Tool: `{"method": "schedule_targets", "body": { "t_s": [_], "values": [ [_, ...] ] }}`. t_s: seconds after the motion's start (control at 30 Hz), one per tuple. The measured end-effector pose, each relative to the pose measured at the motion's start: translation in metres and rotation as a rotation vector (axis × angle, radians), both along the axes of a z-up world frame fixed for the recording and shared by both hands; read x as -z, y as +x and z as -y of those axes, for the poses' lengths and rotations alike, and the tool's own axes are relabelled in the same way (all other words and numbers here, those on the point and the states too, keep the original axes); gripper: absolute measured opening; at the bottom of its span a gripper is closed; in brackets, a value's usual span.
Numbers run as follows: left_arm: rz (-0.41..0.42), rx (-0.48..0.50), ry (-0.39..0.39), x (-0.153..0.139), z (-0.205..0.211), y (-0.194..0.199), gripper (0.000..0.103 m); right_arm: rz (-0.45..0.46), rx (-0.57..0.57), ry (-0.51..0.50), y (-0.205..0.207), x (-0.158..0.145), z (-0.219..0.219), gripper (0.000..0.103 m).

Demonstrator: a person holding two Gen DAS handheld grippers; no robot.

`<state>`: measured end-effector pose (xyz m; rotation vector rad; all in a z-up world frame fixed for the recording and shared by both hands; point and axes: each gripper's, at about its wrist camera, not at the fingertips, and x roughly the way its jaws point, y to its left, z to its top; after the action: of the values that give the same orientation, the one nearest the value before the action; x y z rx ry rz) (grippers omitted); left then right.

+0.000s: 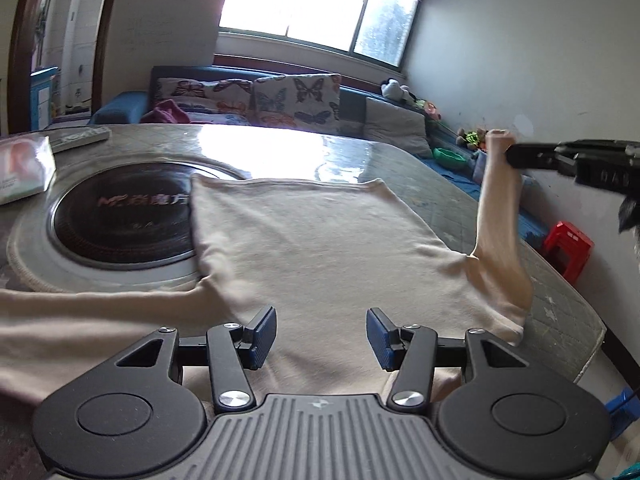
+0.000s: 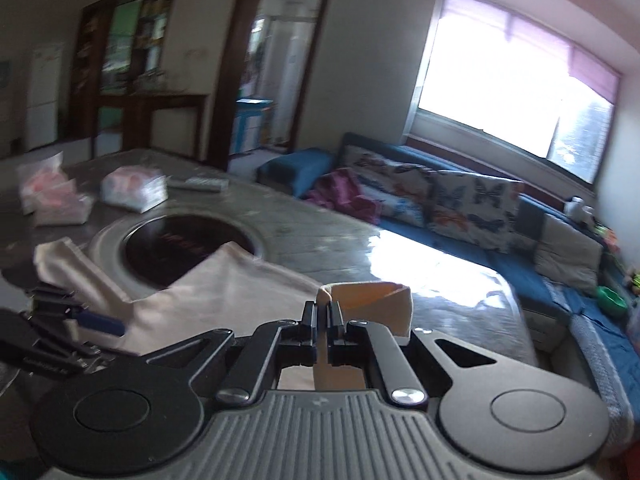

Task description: Fold clothes

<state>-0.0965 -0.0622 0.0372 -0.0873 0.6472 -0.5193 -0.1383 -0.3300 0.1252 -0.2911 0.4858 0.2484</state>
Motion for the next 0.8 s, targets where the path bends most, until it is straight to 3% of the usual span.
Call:
{"method": "schedule_targets", "body": {
  "t_s": [0.17, 0.47, 0.63, 0.8],
  "values": [
    [-0.015, -0.033, -0.008, 0.005, -0.013, -0.004, 0.054, -0.076, -0.133, -0.02, 0.0, 0.025, -0.051, 0.004],
    [-0.03, -0.062, -0.013, 0.011, -0.024, -0.005, 0.054, -0.192, -0.286, -0.038, 0.004, 0.065, -0.095, 0.005],
    [-0.022, -0.054, -0.007, 0.007, -0.018, -0.004, 0.054, -0.211, -0.333, -0.043, 0.002, 0.066, -0.097, 0.007],
    [0.008, -0.01, 0.012, 0.001, -0.004, -0.003, 0.054, -0.186, -0.289, -0.062, -0.006, 0.056, -0.075, 0.008]
  ]
}}
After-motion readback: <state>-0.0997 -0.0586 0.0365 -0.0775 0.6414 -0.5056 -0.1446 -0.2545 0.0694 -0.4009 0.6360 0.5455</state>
